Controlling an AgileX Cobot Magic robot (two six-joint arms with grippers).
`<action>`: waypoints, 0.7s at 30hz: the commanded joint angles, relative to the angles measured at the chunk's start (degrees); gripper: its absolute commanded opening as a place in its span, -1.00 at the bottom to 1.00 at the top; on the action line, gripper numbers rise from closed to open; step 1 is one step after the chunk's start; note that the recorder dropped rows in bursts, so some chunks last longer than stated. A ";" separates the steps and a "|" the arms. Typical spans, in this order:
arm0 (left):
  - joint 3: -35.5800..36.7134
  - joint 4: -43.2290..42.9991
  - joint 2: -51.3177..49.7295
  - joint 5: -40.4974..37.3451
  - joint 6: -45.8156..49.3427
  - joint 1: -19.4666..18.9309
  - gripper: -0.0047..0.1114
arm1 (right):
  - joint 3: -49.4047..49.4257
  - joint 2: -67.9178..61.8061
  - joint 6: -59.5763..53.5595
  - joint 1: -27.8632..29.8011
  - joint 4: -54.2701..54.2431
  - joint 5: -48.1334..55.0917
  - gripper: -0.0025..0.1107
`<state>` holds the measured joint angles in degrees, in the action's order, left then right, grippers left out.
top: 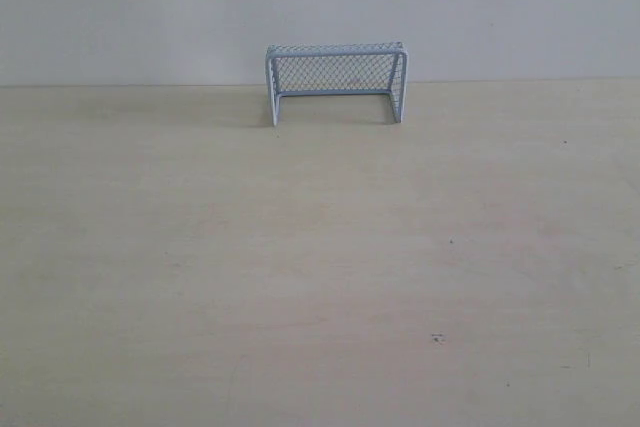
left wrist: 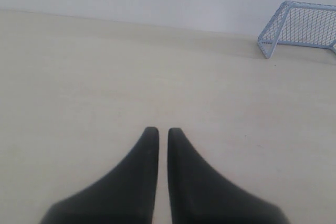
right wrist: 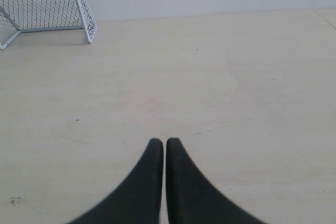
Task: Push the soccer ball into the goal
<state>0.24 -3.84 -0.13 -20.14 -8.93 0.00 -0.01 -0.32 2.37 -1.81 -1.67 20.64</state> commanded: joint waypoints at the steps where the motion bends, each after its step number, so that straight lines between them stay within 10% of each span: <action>1: -0.24 0.26 0.13 0.66 -0.53 -0.11 -0.81 | 0.01 0.32 0.11 0.12 0.50 -0.32 -0.96; 21: -0.24 0.26 0.13 0.66 -0.53 -0.11 -0.81 | 0.01 0.32 0.11 0.12 -0.12 -0.27 -0.96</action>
<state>0.24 -3.84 -0.13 -20.14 -8.93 0.00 -0.01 -0.32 2.37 -1.81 -1.88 20.64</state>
